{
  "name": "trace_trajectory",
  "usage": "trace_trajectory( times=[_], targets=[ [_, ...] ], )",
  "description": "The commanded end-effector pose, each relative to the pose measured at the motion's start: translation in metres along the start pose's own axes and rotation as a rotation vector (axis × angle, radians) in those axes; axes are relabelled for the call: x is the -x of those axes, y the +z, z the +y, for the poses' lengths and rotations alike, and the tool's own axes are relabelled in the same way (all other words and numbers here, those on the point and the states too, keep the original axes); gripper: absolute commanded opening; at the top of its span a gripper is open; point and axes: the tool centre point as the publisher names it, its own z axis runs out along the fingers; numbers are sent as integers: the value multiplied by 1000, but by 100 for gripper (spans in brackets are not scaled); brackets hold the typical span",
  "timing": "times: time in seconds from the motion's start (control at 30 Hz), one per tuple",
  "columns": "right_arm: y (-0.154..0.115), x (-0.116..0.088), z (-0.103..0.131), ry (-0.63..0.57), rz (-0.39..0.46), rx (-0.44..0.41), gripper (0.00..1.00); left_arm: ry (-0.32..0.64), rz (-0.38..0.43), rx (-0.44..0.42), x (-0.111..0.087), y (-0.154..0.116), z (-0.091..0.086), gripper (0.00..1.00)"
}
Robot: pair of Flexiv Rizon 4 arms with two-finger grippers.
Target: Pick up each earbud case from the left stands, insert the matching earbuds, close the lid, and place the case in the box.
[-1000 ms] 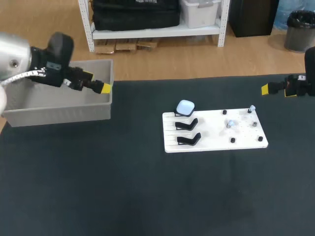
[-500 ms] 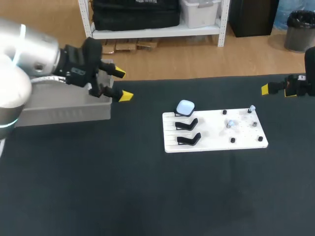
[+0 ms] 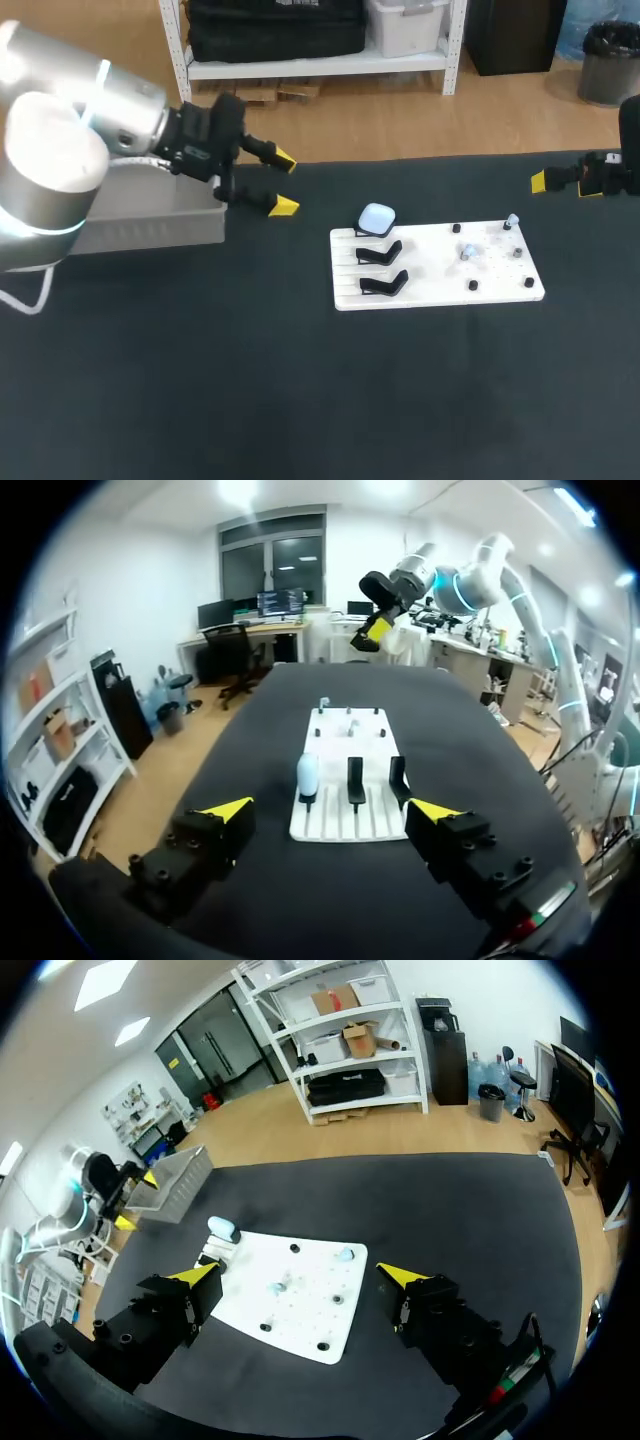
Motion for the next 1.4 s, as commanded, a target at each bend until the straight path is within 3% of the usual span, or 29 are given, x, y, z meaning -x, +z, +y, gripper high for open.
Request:
trace_trajectory(
  times=[0.03,0.13,0.43,0.67,1.0,1.4],
  targets=[
    [0,0,0,0,1,-2,100,4,-13,-130,-6,21,6,100],
    [0,0,0,0,1,-2,100,4,-22,-137,-9,29,3,99],
    [0,0,0,0,1,-2,100,5,-42,-141,-18,52,3,69],
    [0,0,0,0,1,-2,100,28,-53,-138,-21,68,12,71],
    [0,0,0,0,1,-2,100,24,-73,-153,-25,89,23,53],
    [0,0,0,0,1,-2,100,32,-88,-173,-24,111,22,51]
  ],
)
